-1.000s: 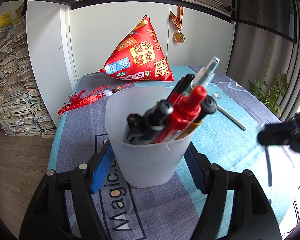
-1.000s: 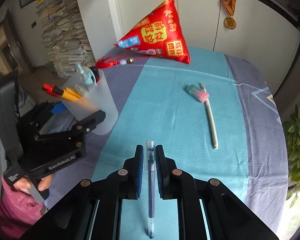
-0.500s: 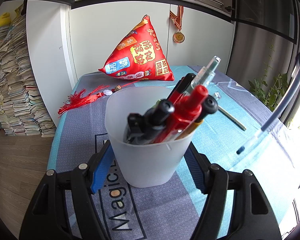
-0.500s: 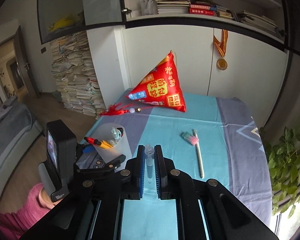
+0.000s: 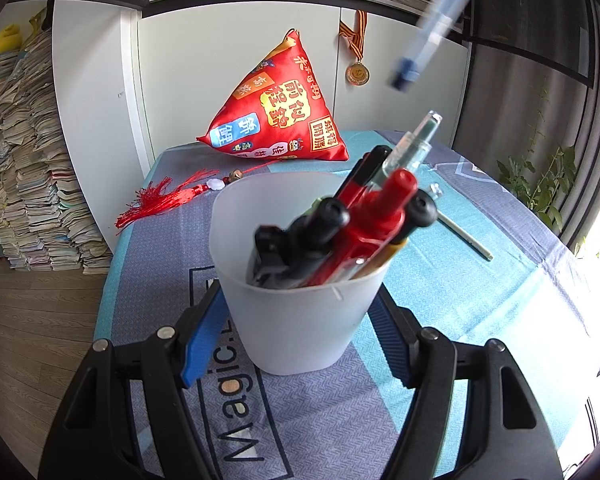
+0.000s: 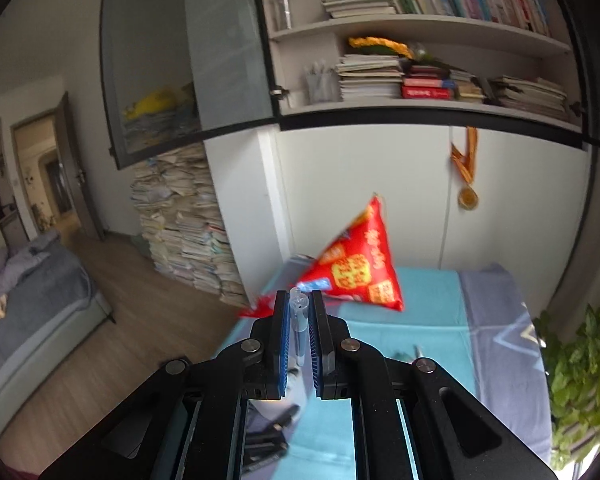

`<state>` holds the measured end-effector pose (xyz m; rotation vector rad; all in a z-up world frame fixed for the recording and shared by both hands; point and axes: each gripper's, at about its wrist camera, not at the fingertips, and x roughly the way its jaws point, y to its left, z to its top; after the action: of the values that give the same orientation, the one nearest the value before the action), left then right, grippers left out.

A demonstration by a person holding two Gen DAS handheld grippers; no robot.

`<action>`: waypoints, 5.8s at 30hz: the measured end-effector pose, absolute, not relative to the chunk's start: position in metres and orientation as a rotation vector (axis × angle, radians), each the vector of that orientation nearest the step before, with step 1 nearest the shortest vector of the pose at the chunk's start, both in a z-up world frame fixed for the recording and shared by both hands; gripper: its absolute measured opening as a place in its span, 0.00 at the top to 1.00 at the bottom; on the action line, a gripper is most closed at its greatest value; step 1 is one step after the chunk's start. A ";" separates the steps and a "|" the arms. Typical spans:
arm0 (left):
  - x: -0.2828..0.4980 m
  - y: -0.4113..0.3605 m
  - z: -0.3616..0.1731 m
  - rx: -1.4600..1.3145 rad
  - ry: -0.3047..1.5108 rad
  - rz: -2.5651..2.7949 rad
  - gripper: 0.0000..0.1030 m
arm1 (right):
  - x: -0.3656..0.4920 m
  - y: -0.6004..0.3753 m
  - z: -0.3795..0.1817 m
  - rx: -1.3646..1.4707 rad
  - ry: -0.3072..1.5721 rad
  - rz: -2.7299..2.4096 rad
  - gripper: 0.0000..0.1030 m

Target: Organize stationery

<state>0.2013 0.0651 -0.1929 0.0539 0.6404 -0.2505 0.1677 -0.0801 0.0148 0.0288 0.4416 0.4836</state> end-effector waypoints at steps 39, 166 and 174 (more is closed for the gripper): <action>0.198 0.065 -0.195 0.056 0.645 -0.251 0.33 | 0.248 -0.118 -0.082 0.162 0.757 0.368 0.88; 0.202 0.061 -0.196 0.063 0.674 -0.248 0.32 | 0.225 -0.094 -0.174 -0.325 0.983 0.436 0.90; 0.203 0.061 -0.196 0.063 0.674 -0.248 0.32 | 0.232 -0.083 -0.184 -0.347 1.044 0.487 0.89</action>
<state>0.2026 0.0610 -0.1956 0.0633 0.6737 -0.2483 0.2323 -0.0828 -0.1842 -0.3470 1.0443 0.4866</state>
